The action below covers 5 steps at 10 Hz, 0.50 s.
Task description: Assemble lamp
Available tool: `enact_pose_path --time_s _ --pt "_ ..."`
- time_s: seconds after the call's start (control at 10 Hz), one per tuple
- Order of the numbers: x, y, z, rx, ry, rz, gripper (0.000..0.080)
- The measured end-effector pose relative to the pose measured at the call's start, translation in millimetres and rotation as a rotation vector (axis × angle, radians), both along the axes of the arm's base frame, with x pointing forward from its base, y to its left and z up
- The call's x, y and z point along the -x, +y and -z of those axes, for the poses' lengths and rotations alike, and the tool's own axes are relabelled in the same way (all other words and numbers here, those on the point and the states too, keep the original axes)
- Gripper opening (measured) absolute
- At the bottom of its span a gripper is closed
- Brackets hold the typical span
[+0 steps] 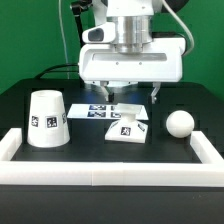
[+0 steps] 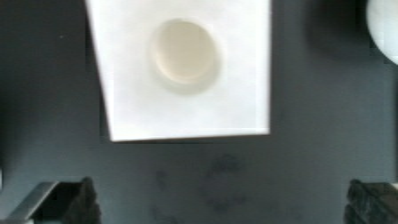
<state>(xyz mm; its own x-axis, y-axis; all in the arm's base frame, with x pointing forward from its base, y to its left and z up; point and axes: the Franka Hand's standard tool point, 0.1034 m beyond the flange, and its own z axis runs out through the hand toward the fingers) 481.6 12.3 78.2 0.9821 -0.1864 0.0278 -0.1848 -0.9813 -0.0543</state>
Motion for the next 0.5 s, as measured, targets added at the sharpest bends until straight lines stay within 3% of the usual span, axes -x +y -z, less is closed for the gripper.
enact_pose_path --time_s 0.5 --pt "4.0 0.7 5.0 -0.006 0.003 0.023 0.0700"
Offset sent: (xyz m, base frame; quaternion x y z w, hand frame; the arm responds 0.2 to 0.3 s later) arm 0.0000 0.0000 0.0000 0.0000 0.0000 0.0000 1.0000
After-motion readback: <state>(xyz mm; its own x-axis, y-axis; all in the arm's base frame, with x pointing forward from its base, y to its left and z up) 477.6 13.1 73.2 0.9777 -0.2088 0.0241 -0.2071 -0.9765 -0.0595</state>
